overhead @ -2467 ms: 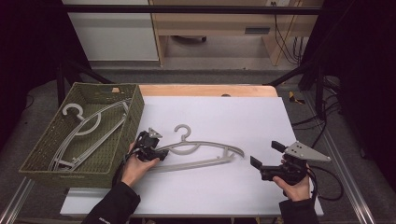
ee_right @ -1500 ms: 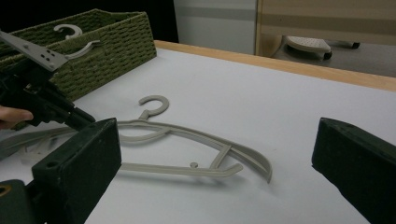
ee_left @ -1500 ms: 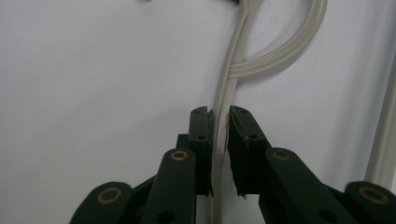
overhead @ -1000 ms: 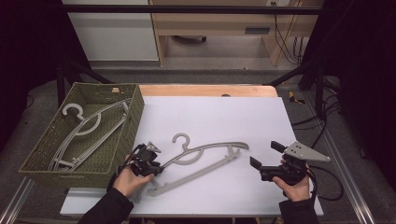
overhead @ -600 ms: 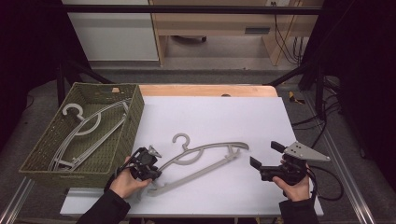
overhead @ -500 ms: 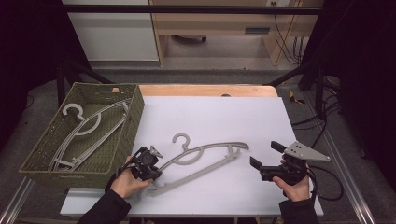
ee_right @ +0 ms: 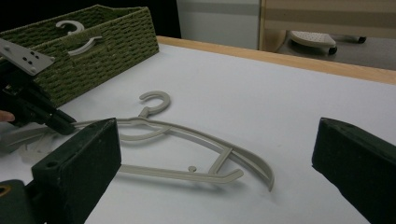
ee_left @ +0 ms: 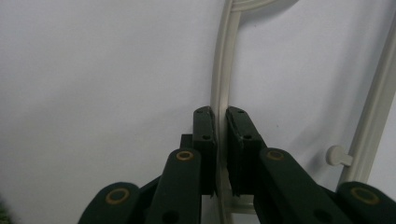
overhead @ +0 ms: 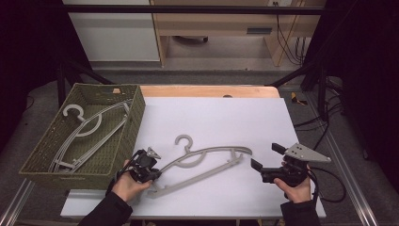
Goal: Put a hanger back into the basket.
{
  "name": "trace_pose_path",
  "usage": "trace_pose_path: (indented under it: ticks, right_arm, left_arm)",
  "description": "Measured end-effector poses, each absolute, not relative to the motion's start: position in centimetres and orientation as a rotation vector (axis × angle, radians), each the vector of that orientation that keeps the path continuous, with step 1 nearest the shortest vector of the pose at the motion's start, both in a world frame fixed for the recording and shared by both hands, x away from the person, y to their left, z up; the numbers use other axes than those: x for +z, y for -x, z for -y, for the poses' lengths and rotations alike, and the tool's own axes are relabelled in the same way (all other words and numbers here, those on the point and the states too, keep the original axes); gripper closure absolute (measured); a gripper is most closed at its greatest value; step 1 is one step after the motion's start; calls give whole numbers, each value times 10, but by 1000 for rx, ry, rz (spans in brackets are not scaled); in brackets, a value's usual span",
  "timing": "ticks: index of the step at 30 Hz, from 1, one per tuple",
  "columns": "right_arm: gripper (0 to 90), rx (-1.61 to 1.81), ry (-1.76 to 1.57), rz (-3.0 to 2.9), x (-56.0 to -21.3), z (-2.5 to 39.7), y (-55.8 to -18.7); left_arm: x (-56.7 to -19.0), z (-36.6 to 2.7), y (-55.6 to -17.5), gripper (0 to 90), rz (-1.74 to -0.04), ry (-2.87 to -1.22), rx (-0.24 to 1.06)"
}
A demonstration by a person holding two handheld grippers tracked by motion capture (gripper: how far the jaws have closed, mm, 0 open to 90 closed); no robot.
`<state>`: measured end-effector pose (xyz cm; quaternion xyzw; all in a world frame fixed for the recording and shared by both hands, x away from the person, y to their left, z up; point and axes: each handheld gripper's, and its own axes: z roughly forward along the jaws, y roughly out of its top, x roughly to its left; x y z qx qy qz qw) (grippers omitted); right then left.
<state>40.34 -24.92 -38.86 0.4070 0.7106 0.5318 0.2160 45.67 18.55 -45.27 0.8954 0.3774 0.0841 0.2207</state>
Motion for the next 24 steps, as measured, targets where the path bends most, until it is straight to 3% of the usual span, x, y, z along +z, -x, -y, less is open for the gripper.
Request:
trace_pose_path:
  ticks: [24]
  right_arm:
    - [14, 1475, -1127, -1946, -385, 255, -401]
  left_arm:
    - [-396, -203, -436, 829, -1052, -2242, 442]
